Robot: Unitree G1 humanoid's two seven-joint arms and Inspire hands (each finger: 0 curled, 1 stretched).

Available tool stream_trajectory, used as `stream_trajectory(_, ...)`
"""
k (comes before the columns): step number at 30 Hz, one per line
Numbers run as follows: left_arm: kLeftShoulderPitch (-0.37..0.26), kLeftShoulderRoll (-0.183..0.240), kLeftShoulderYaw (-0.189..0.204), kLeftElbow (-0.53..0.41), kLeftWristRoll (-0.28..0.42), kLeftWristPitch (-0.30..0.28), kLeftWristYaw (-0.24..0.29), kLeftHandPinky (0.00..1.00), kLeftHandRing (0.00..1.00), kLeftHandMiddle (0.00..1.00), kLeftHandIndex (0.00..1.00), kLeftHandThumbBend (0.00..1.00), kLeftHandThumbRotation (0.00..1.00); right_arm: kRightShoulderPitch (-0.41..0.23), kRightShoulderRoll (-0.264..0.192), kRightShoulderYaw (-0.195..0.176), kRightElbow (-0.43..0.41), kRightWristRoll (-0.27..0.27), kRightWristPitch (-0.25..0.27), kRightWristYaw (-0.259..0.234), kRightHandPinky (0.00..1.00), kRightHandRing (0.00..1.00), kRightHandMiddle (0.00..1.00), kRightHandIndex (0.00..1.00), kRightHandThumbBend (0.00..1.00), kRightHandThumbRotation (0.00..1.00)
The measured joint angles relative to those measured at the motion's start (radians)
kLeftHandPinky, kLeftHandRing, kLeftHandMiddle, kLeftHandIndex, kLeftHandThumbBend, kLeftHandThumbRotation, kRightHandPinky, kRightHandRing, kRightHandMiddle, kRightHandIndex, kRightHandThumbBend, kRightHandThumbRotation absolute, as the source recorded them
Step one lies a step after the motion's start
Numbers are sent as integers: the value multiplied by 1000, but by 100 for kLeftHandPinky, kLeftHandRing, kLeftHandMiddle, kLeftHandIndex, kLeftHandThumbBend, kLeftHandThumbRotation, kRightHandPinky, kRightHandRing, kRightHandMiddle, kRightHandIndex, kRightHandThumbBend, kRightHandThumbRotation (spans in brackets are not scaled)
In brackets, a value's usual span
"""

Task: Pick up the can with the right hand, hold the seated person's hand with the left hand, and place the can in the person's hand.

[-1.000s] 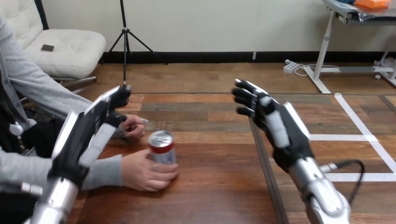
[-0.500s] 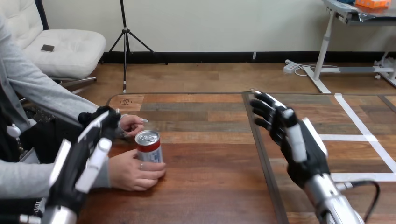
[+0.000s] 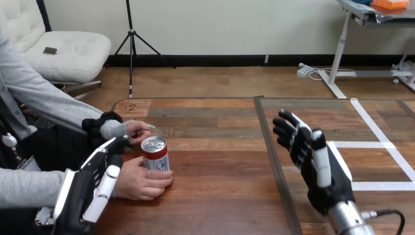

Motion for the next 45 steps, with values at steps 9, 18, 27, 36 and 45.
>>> stream_trajectory(9, 0, -43, 13, 34, -9, -77, 13, 71, 79, 79, 75, 34, 84, 47, 7, -1, -27, 14, 8, 14, 96, 90, 90, 90, 100, 100)
stream_trajectory(18, -11, -61, 15, 80, -11, -122, 6, 69, 77, 78, 74, 32, 81, 64, 25, -5, -28, 29, 8, 13, 95, 89, 90, 89, 100, 100)
stream_trajectory(27, -23, -79, 17, 100, -75, -104, -32, 77, 82, 81, 78, 37, 77, 65, 45, -8, -27, 40, 12, 30, 96, 90, 89, 89, 98, 100)
stream_trajectory(36, -31, -116, 43, 93, -207, -30, -96, 85, 88, 85, 83, 39, 80, 65, 47, -7, -22, 39, 28, 45, 95, 89, 88, 88, 94, 100)
stream_trajectory(45, -31, -141, 75, 75, -274, 24, -125, 90, 91, 87, 86, 35, 83, 65, 46, -11, -22, 39, 53, 48, 95, 88, 87, 88, 92, 100)
